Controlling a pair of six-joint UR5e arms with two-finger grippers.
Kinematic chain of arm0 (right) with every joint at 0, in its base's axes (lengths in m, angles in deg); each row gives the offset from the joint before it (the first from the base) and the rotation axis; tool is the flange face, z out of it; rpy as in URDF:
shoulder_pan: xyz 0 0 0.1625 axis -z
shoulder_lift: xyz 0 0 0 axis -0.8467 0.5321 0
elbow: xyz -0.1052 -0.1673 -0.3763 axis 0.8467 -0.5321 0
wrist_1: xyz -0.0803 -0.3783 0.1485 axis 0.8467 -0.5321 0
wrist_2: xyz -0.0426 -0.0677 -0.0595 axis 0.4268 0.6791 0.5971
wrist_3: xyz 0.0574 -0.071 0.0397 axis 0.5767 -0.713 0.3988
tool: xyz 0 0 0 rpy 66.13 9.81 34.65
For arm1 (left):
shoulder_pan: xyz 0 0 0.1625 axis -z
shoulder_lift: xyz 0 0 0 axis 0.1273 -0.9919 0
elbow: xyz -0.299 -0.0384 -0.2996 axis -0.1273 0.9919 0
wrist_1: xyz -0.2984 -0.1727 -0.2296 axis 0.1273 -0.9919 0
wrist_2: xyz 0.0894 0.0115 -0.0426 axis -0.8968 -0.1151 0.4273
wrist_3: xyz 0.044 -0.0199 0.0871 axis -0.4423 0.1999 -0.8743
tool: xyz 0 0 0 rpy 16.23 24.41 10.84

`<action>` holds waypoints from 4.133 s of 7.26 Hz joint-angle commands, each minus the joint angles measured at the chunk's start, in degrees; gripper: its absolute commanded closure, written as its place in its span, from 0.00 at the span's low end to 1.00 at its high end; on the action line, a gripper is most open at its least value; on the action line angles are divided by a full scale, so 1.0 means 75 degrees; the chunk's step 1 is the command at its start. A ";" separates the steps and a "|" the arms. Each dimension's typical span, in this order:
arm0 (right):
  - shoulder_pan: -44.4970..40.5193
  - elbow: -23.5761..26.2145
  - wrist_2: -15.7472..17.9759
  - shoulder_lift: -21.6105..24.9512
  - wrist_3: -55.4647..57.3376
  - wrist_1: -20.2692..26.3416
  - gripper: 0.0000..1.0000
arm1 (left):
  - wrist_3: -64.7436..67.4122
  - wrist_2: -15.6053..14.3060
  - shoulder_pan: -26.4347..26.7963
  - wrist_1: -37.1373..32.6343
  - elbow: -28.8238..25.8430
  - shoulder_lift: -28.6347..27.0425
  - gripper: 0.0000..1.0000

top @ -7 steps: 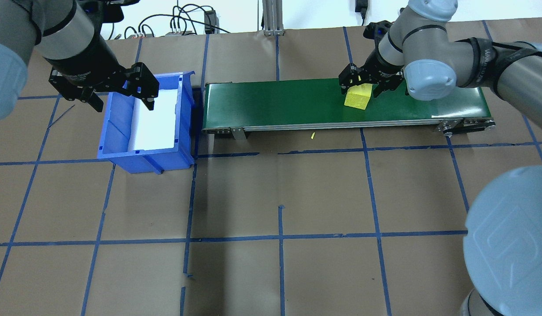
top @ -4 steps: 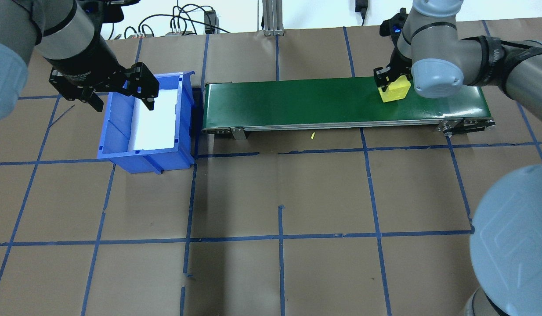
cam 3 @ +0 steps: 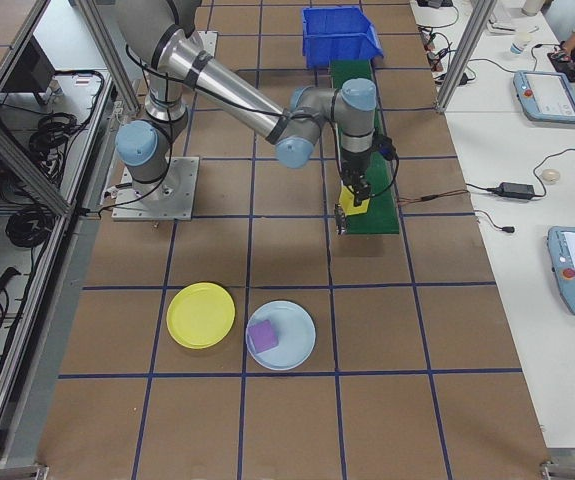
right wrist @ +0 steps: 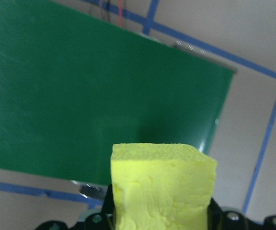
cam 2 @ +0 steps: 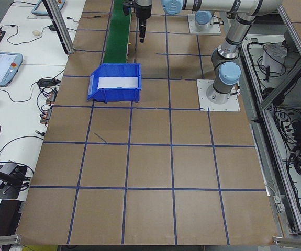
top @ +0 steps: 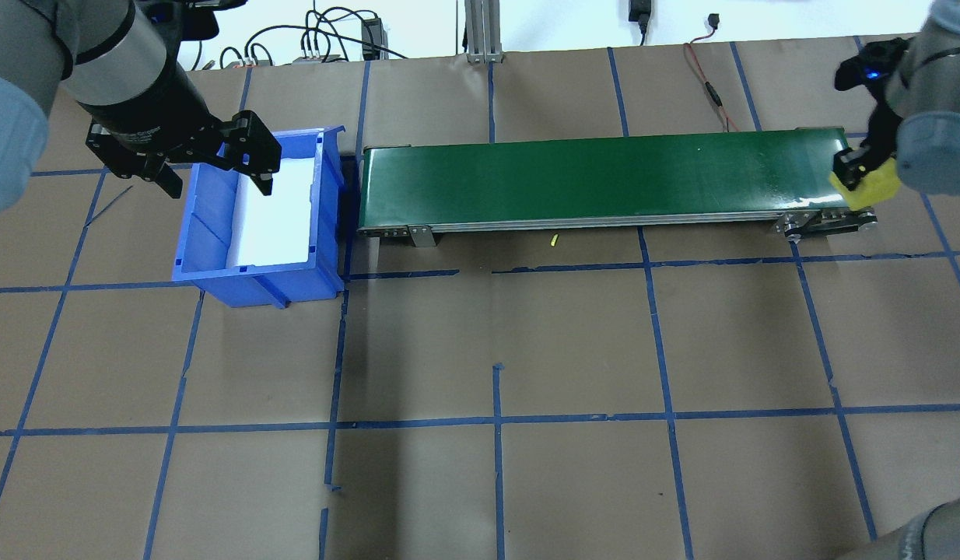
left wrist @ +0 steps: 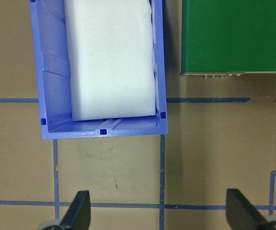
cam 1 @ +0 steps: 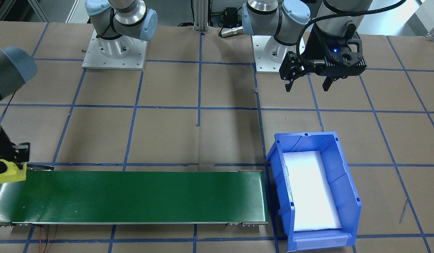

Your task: Move block left to right into plate

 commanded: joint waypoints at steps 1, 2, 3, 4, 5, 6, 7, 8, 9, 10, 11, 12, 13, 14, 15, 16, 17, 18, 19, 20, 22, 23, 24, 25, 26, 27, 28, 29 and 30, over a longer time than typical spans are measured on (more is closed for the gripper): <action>0.1742 0.0258 -0.0161 0.0200 -0.1479 0.0053 0.66 | 0.0000 -0.0007 -0.0012 0.0000 0.0000 0.0009 0.00; 0.2225 0.0247 -0.0068 0.0200 -0.2276 -0.0064 0.67 | 0.0000 -0.0007 0.0000 0.0000 0.0000 -0.0002 0.00; 0.3169 0.0270 -0.0032 0.0211 -0.3363 -0.0158 0.68 | 0.0000 -0.0007 0.0000 0.0000 0.0000 -0.0002 0.00; 0.4234 0.0386 -0.0009 0.0200 -0.3884 0.0236 0.69 | 0.0000 -0.0007 -0.0012 0.0000 0.0000 -0.0002 0.00; 0.5684 0.0526 -0.0078 0.0211 -0.4400 0.0669 0.71 | 0.0000 -0.0007 -0.0012 0.0000 0.0000 -0.0002 0.00; 0.6394 0.0864 -0.0102 0.0200 -0.4672 0.0627 0.73 | 0.0000 -0.0007 -0.0012 0.0000 0.0000 0.0009 0.00; 0.6900 0.1366 -0.0044 0.0211 -0.4616 0.0487 0.76 | 0.0000 -0.0007 -0.0012 0.0000 0.0000 -0.0002 0.00; 0.7172 0.1963 -0.0032 0.0223 -0.4581 -0.0292 0.78 | 0.0000 -0.0007 -0.0012 0.0000 0.0000 -0.0002 0.00; 0.7210 0.2421 -0.0020 0.0397 -0.4534 -0.0891 0.78 | 0.0000 -0.0007 -0.0012 0.0000 0.0000 0.0009 0.00; 0.7198 0.2623 -0.0043 0.0492 -0.4302 -0.0862 0.75 | 0.0000 -0.0007 -0.0012 0.0000 0.0000 0.0009 0.00; 0.7175 0.2648 -0.0229 0.0493 -0.4311 -0.0897 0.45 | 0.0000 -0.0007 -0.0012 0.0000 0.0000 -0.0002 0.00; 0.7163 0.2568 -0.0741 0.0562 -0.4682 -0.0874 0.00 | 0.0000 -0.0007 -0.0012 0.0000 0.0000 0.0009 0.00; 0.7117 0.2544 -0.0770 0.0575 -0.4883 -0.0862 0.00 | 0.0000 -0.0007 -0.0012 0.0000 0.0000 -0.0002 0.00; 0.6896 0.2427 -0.0840 0.0610 -0.4943 -0.0792 0.00 | 0.0000 -0.0007 -0.0012 0.0000 0.0000 -0.0002 0.00; 0.6580 0.2368 -0.0852 0.0668 -0.4932 -0.0722 0.00 | 0.0000 -0.0007 -0.0012 0.0000 0.0000 0.0009 0.00; 0.6194 0.2240 -0.0852 0.0761 -0.4898 -0.0536 0.00 | 0.0000 -0.0007 -0.0012 0.0000 0.0000 0.0009 0.00; 0.5634 0.2018 -0.0922 0.0936 -0.4874 0.0000 0.00 | 0.0000 -0.0007 -0.0012 0.0000 0.0000 0.0009 0.00; 0.4735 0.1691 -0.1062 0.1089 -0.4630 0.0504 0.00 | 0.0000 0.0005 -0.0012 0.0012 0.0000 -0.0002 0.00; 0.3635 0.1456 -0.1272 0.1102 -0.4071 0.0544 0.00 | 0.0000 0.0005 -0.0012 0.0000 0.0000 0.0009 0.00; 0.2464 0.1314 -0.1529 0.1114 -0.3160 0.0521 0.00 | 0.0000 -0.0007 -0.0012 0.0000 0.0000 0.0009 0.00; 0.0481 0.0975 -0.1544 0.1114 -0.0901 0.0718 0.00 | 0.0000 -0.0007 -0.0012 0.0000 0.0000 0.0009 0.00; -0.0166 0.0613 -0.1532 0.1357 -0.0112 0.1161 0.00 | 0.0000 -0.0007 -0.0012 0.0000 0.0000 0.0009 0.00; -0.0834 0.0238 -0.1520 0.1615 0.1160 0.1734 0.00 | 0.0000 -0.0007 -0.0012 0.0000 0.0000 -0.0002 0.00; -0.1664 -0.0148 -0.1404 0.1827 0.1962 0.2157 0.00 | 0.0000 -0.0007 -0.0012 0.0000 0.0000 -0.0002 0.00; -0.2357 -0.0535 -0.1229 0.2014 0.2654 0.2544 0.00 | 0.0000 -0.0007 -0.0012 0.0000 0.0000 0.0009 0.00; -0.2909 -0.0910 -0.1239 0.2028 0.3288 0.2653 0.00 | 0.0000 -0.0007 -0.0023 0.0012 0.0000 0.0009 0.00; -0.3263 -0.1065 -0.1216 0.2028 0.3341 0.2677 0.00 | 0.0000 -0.0007 -0.0058 0.0000 0.0000 0.0009 0.00; -0.3475 -0.1008 -0.1169 0.2016 0.3341 0.2689 0.00 | 0.0000 -0.0007 -0.0035 0.0000 0.0000 0.0009 0.00; -0.3512 -0.0984 -0.1134 0.2016 0.3341 0.2840 0.00 | 0.0000 -0.0007 -0.0047 0.0012 0.0000 0.0009 0.00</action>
